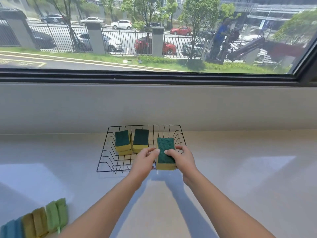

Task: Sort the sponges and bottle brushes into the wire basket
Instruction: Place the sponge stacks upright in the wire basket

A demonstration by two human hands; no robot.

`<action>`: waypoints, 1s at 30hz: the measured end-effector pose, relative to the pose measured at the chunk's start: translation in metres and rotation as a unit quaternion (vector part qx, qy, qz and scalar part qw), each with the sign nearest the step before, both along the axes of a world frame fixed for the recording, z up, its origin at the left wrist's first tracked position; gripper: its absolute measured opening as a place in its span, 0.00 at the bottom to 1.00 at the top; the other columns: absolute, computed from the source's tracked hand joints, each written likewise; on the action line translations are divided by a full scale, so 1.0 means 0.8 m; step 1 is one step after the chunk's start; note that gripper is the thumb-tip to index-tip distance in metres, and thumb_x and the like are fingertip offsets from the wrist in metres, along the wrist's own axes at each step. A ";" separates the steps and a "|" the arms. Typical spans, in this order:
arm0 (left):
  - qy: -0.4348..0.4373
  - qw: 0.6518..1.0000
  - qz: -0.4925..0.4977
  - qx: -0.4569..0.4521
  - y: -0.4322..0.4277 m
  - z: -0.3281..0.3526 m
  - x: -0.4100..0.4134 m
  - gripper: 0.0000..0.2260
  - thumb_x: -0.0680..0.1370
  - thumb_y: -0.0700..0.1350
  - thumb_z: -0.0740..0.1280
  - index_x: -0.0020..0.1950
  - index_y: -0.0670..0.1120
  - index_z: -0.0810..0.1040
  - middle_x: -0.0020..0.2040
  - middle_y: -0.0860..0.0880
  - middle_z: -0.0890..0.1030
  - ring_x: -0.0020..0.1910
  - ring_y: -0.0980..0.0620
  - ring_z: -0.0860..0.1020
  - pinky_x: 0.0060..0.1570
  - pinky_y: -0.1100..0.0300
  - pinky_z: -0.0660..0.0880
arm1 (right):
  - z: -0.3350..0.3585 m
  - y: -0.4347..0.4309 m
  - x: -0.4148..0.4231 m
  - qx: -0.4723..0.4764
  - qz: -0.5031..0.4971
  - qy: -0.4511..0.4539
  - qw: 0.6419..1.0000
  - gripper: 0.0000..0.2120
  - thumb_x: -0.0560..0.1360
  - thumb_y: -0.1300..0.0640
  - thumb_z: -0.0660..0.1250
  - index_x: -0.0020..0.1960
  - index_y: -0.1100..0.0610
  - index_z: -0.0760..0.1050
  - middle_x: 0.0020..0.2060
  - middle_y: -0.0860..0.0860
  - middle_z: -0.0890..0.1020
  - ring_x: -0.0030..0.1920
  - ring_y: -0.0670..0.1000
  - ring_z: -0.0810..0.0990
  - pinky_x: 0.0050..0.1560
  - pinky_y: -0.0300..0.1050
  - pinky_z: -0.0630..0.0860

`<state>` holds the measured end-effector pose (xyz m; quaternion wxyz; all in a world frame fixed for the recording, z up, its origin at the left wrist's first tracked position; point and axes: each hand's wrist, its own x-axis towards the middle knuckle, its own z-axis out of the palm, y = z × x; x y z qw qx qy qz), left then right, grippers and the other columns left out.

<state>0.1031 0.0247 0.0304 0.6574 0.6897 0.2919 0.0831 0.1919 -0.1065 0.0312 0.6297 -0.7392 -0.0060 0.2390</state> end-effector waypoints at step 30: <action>0.169 0.806 -0.086 0.560 0.164 -0.077 0.068 0.25 0.78 0.59 0.60 0.74 0.52 0.67 0.71 0.46 0.69 0.71 0.46 0.65 0.70 0.46 0.65 | -0.100 0.122 0.141 -0.153 0.035 -0.066 0.985 0.38 0.74 0.42 0.72 0.76 0.57 0.62 0.68 0.56 0.74 0.64 0.56 0.76 0.60 0.53 0.77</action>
